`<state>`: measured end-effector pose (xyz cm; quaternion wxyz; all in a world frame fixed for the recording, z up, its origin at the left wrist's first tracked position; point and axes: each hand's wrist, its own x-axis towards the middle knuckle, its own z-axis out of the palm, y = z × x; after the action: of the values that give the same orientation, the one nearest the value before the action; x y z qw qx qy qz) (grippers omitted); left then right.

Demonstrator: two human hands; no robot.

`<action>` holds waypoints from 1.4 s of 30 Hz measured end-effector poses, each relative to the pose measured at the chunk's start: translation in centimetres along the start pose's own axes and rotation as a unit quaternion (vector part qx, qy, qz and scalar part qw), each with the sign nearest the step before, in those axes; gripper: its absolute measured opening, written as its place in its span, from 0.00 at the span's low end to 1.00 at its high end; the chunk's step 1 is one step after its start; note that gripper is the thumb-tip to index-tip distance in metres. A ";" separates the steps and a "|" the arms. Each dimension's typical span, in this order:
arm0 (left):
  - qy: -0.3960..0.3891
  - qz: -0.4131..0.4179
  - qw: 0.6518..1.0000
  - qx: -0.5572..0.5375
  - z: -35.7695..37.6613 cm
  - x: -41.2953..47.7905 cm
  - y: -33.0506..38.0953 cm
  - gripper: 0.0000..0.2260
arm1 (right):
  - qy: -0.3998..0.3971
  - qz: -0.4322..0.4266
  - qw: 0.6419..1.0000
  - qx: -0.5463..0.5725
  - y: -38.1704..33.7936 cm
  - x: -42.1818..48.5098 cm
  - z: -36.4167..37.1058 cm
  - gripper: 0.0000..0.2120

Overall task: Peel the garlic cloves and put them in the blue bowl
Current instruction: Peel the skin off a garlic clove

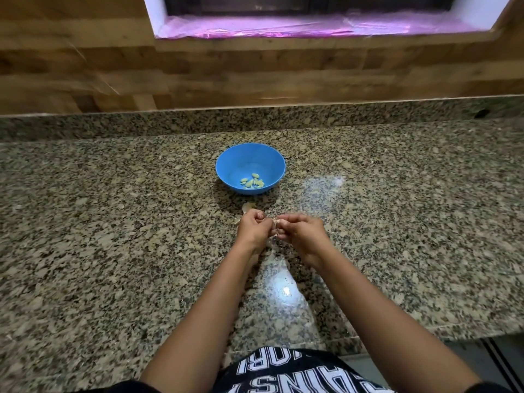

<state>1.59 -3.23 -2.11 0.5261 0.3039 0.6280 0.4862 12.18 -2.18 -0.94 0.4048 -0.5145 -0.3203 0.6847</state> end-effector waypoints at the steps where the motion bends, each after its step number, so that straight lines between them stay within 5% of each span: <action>1: -0.010 0.002 1.000 0.010 -0.2 -0.1 0.0 0.13 | -0.016 0.022 0.999 0.028 -0.2 -0.1 -0.2 0.08; 8: -0.022 0.072 0.980 0.186 -0.9 -0.5 -0.8 0.10 | -0.004 0.052 0.998 0.039 0.1 0.4 -1.5 0.08; 17: -0.018 0.079 0.991 0.102 -0.7 -0.9 -1.2 0.05 | -0.013 -0.042 0.991 -0.123 0.8 -0.3 -1.7 0.02; 25: -0.007 0.097 0.991 0.091 -0.3 -1.0 -1.4 0.04 | 0.046 -0.041 0.995 -0.076 1.0 -0.5 -0.6 0.04; 33: 0.002 0.075 0.991 0.108 -1.0 -0.7 -1.7 0.06 | 0.007 0.035 0.998 0.057 0.4 -0.6 -0.9 0.07; 38: -0.032 0.077 0.992 0.094 -0.7 -0.8 -1.5 0.04 | -0.010 0.025 0.999 0.030 0.3 -0.4 -0.9 0.08; 42: 0.000 0.151 0.966 0.212 -0.8 -1.2 -1.7 0.02 | -0.008 -0.010 0.998 -0.060 0.3 -0.4 -1.3 0.04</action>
<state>1.34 -5.14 -3.23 0.3703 0.5000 0.6631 0.4162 13.44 -2.62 -1.38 0.3777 -0.5293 -0.3692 0.6640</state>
